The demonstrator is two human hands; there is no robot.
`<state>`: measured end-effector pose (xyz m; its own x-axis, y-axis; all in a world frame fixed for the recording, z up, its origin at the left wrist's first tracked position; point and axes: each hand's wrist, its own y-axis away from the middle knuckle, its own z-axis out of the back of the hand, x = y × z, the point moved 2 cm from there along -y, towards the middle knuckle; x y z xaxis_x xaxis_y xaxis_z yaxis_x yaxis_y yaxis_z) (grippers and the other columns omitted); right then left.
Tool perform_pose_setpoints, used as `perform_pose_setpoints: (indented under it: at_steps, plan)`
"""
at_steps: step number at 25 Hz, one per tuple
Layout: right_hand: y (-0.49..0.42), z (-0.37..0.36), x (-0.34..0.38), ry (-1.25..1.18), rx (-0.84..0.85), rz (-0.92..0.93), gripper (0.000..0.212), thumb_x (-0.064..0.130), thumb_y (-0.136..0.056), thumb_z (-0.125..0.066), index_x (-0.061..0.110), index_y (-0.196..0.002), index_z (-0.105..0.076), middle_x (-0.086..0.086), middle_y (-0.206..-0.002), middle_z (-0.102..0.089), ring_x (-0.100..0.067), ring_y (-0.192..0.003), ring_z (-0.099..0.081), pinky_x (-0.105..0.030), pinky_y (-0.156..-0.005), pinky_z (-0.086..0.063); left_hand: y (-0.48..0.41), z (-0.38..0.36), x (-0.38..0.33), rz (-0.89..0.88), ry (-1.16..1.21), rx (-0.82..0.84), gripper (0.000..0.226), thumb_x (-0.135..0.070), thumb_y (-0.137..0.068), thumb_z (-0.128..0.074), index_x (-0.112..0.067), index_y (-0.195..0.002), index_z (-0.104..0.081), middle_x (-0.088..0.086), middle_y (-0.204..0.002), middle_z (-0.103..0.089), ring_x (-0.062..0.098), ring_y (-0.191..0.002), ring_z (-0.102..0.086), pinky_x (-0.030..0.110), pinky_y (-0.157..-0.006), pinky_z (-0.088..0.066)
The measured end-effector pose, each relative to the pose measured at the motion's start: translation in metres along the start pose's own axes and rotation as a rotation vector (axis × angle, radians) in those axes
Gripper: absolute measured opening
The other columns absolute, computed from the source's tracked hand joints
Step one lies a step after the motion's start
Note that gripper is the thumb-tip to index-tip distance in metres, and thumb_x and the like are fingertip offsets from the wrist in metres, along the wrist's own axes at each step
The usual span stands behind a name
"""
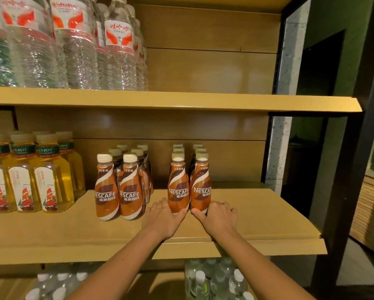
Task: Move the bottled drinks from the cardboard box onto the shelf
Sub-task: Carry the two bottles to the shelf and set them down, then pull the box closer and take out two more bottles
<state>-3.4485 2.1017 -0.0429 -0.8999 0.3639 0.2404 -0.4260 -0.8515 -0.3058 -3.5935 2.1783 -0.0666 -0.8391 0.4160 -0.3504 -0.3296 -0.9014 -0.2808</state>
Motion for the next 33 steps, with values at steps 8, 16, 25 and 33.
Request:
perform_pose_setpoints:
  at_steps: [8,16,25,33]
  plan:
    - [0.043,0.035,-0.028,0.071,0.007,0.059,0.085,0.073,-0.082,-0.039,0.012,-0.141,-0.034,-0.011,-0.149,-0.035,-0.03,-0.134,-0.036,-0.044,-0.108,-0.029,0.07,0.032,-0.026,-0.162,-0.088,-0.114,0.082,-0.065,-0.086,-0.037,-0.01,-0.145,-0.024,0.011,-0.15,-0.034,0.025,-0.137,-0.032,0.039,-0.114,-0.026]
    - [0.167,0.113,-0.138,0.281,-0.083,-0.143,0.074,0.062,-0.089,-0.04,0.019,-0.147,-0.025,-0.006,-0.158,-0.018,-0.028,-0.143,-0.022,-0.046,-0.116,-0.016,0.154,0.03,-0.133,-0.649,-0.027,0.075,0.08,-0.057,-0.092,-0.036,-0.011,-0.151,-0.007,0.007,-0.159,-0.01,0.022,-0.146,-0.01,0.036,-0.119,-0.009]
    - [0.399,0.241,-0.326,0.431,-0.062,-0.837,0.077,0.056,-0.087,-0.05,0.02,-0.148,-0.019,-0.005,-0.157,-0.018,-0.031,-0.144,-0.018,-0.051,-0.117,-0.013,0.295,-0.029,-0.372,-1.167,0.201,0.371,0.079,-0.05,-0.09,-0.049,-0.012,-0.149,-0.014,0.009,-0.156,-0.02,0.024,-0.144,-0.019,0.039,-0.118,-0.015]
    - [0.519,0.317,-0.459,0.519,-0.077,-1.104,0.073,0.053,-0.089,-0.051,0.014,-0.145,-0.026,-0.007,-0.152,-0.027,-0.031,-0.139,-0.028,-0.047,-0.114,-0.021,0.416,-0.063,-0.569,-1.353,0.302,0.465,0.059,-0.04,-0.085,-0.061,-0.019,-0.136,-0.04,0.004,-0.14,-0.047,0.022,-0.128,-0.046,0.038,-0.105,-0.037]
